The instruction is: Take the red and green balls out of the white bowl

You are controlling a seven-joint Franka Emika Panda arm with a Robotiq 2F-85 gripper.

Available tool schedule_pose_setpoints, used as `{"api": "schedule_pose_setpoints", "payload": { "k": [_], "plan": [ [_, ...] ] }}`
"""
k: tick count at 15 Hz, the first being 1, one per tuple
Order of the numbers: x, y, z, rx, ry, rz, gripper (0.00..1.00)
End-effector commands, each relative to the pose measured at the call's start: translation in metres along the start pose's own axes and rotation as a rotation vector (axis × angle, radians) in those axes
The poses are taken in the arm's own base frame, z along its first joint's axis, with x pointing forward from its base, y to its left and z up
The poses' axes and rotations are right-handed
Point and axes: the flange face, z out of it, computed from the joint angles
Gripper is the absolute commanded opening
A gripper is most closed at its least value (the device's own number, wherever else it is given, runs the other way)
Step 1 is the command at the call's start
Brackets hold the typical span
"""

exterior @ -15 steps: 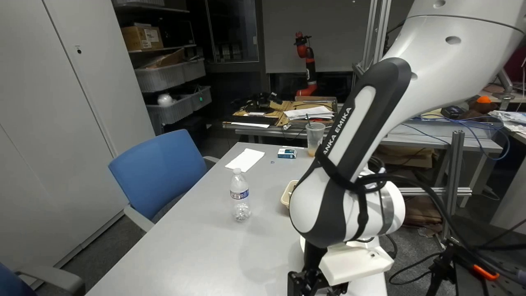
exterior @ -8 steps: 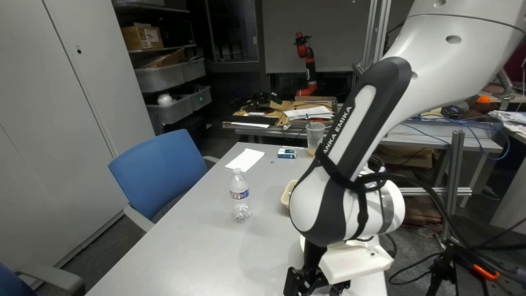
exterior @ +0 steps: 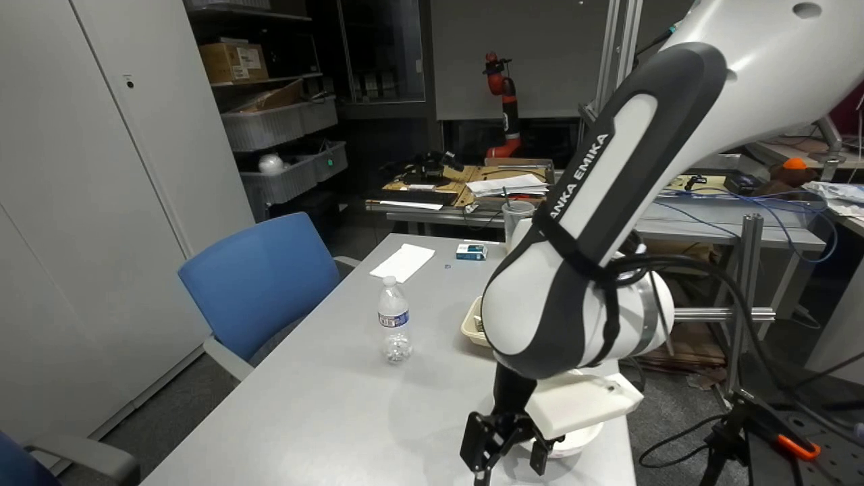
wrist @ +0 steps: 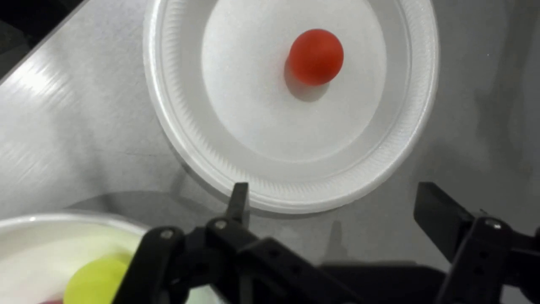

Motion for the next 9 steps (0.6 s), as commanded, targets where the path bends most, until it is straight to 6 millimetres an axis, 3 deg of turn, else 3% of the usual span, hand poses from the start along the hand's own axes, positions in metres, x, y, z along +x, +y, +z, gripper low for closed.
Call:
{"api": "schedule_pose_setpoints", "payload": {
  "k": [1, 9],
  "plan": [
    [-0.011, 0.004, -0.029, -0.048, 0.048, -0.064, 1.0],
    [-0.014, 0.017, -0.091, -0.117, 0.167, -0.181, 1.0]
  ]
}}
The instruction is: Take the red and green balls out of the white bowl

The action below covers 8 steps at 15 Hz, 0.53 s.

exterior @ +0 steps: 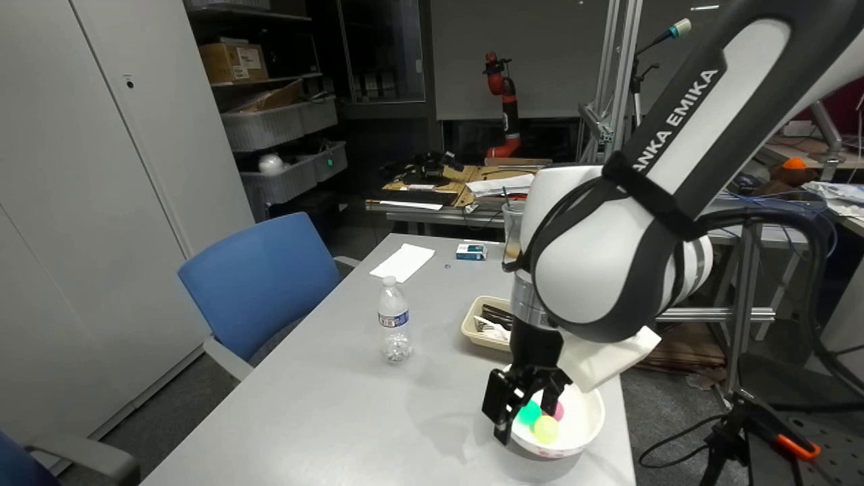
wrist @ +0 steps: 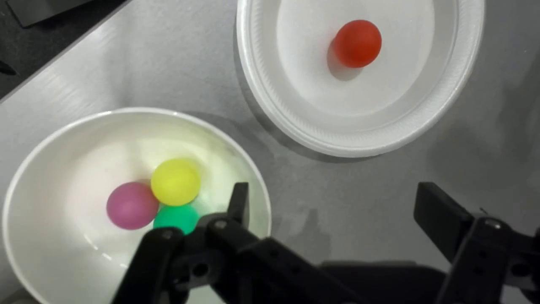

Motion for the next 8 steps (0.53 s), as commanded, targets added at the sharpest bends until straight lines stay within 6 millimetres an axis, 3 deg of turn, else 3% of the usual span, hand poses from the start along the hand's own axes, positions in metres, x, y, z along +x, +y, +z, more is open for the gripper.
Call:
{"api": "schedule_pose_setpoints", "payload": {
  "k": [1, 8],
  "plan": [
    [-0.008, 0.008, -0.037, -0.023, 0.077, -0.032, 1.0],
    [-0.002, 0.021, -0.059, -0.037, 0.128, -0.067, 1.0]
  ]
}}
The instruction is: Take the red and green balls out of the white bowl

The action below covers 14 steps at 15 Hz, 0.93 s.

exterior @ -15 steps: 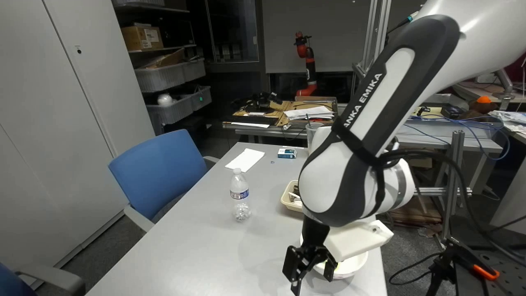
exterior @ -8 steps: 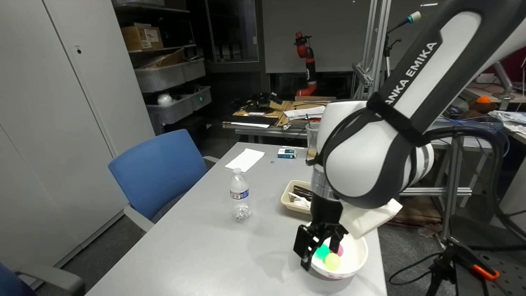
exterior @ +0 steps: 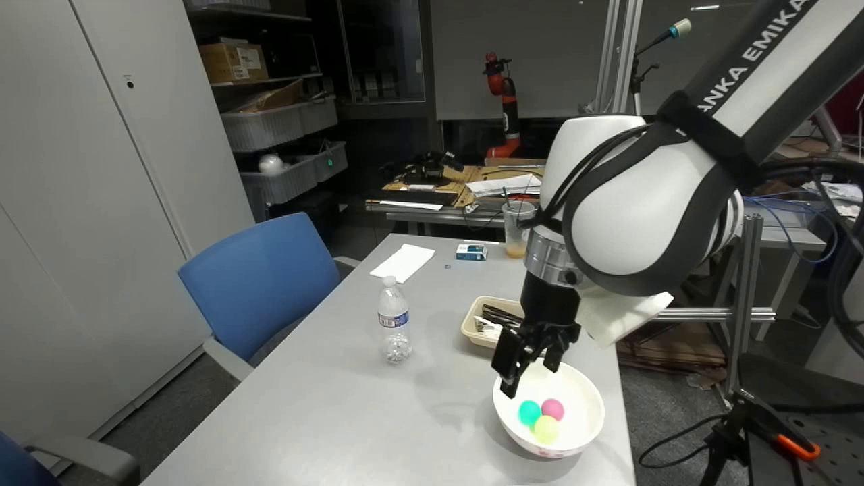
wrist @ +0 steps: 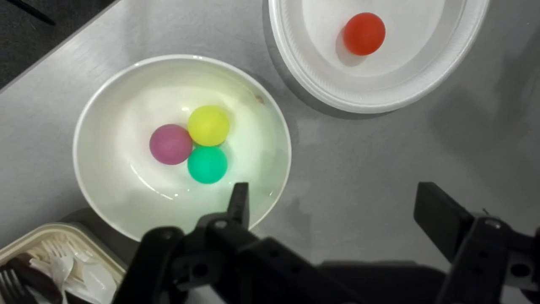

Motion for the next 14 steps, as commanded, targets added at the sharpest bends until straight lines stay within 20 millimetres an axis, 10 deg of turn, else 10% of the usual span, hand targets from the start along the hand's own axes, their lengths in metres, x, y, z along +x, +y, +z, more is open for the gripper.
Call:
{"api": "schedule_pose_setpoints", "payload": {
  "k": [1, 9, 14],
  "plan": [
    [-0.004, 0.007, -0.011, -0.025, 0.031, -0.037, 1.0],
    [0.0, 0.008, -0.004, -0.035, 0.01, -0.037, 1.0],
    [0.008, 0.041, 0.049, -0.073, 0.102, -0.034, 1.0]
  ]
}}
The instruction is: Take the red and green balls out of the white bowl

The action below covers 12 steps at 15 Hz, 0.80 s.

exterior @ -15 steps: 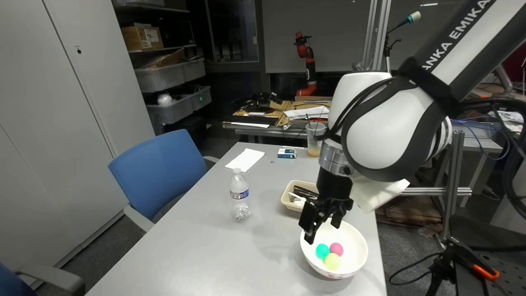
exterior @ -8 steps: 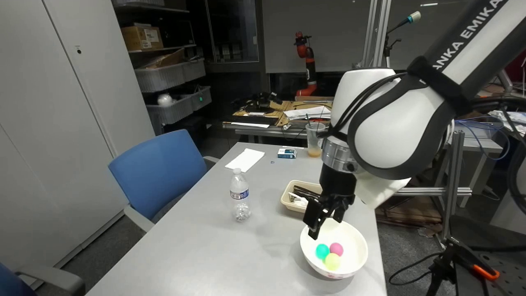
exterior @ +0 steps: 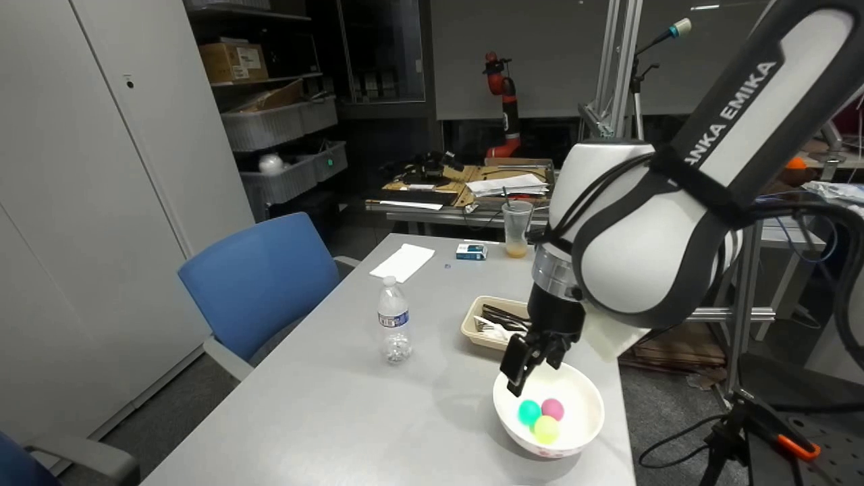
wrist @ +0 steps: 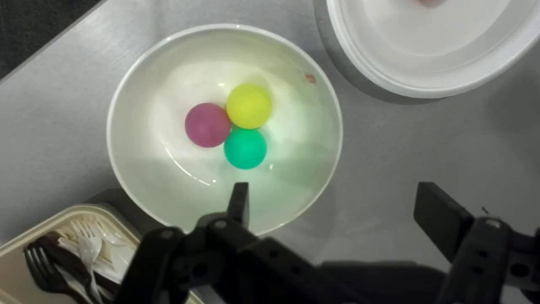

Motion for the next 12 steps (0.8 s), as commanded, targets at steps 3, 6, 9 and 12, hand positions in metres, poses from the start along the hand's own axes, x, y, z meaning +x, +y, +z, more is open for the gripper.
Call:
{"api": "schedule_pose_setpoints", "payload": {
  "k": [3, 6, 9, 12],
  "plan": [
    [0.006, 0.023, 0.052, -0.037, 0.053, -0.009, 1.0],
    [0.013, 0.028, 0.067, -0.05, 0.068, -0.01, 1.0],
    [0.025, 0.031, 0.076, -0.054, 0.088, -0.036, 1.0],
    [0.036, 0.035, 0.08, -0.052, 0.076, -0.071, 1.0]
  ]
}}
